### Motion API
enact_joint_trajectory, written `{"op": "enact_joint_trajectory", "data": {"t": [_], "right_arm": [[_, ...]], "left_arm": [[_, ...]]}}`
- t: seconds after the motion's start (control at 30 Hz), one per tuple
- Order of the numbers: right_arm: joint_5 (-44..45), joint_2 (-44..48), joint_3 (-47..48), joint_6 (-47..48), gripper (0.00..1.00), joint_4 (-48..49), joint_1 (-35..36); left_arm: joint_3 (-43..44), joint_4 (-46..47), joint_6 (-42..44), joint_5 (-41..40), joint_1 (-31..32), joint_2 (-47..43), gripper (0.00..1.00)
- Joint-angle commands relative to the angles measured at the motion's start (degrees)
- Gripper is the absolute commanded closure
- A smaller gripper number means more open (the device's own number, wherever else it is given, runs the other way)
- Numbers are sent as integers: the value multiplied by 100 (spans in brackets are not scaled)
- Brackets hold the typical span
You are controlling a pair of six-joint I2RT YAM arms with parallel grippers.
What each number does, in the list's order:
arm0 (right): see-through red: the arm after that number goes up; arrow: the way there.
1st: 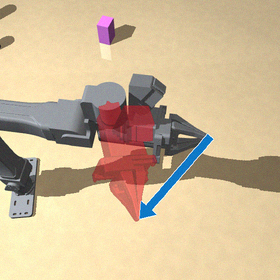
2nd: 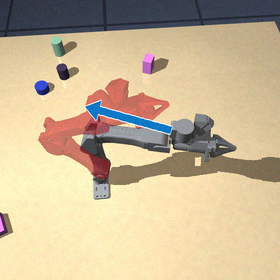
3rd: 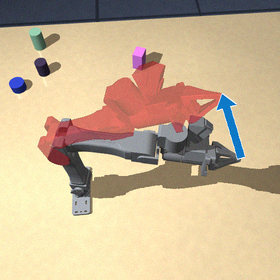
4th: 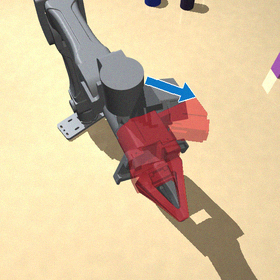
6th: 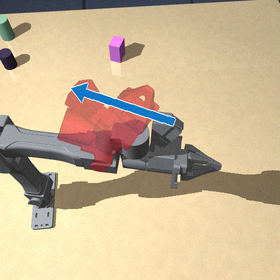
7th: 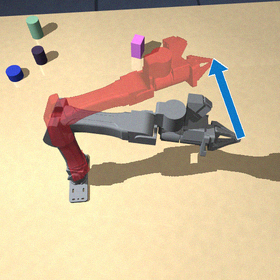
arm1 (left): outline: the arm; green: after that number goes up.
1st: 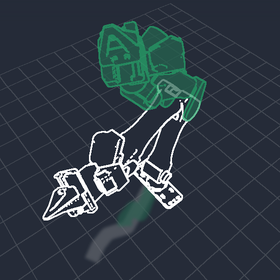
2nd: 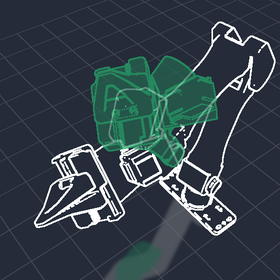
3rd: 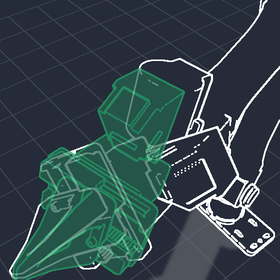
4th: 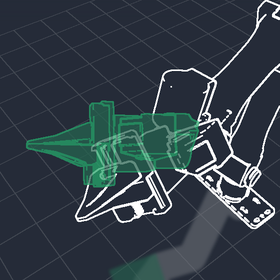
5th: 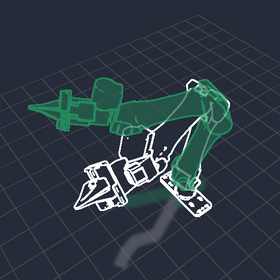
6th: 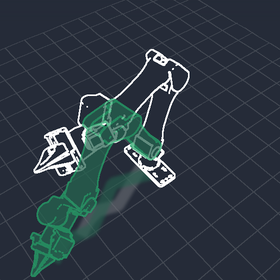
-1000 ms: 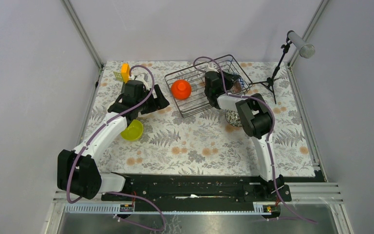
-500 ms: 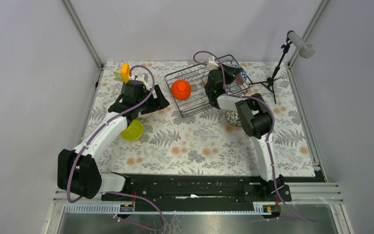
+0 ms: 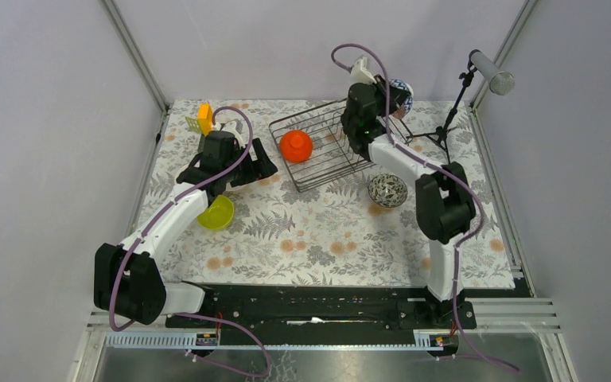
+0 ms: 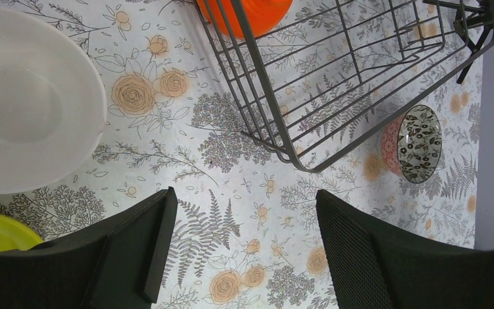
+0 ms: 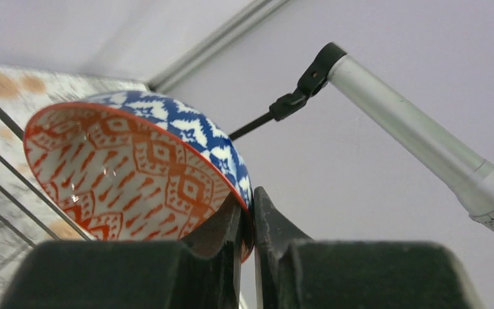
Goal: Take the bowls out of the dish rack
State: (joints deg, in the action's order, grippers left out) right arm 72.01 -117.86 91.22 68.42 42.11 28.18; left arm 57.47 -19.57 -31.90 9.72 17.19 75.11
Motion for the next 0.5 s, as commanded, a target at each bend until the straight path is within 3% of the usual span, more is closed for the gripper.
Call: {"op": "enact_joint_trajectory", "data": {"t": [0.0, 0.1, 0.17, 0.47], "right_arm": [[-273, 1081, 722, -3610, 100, -3503, 214], [-1169, 1574, 902, -5635, 100, -5673, 215], [-1706, 1918, 794, -6622, 100, -6372, 221], [-3946, 3624, -502, -9244, 100, -7869, 190]], "left_arm": [[28, 288, 62, 73, 7, -26, 16], [51, 288, 66, 82, 12, -46, 16], [44, 282, 63, 66, 6, -78, 16], [139, 213, 85, 83, 3, -100, 16]]}}
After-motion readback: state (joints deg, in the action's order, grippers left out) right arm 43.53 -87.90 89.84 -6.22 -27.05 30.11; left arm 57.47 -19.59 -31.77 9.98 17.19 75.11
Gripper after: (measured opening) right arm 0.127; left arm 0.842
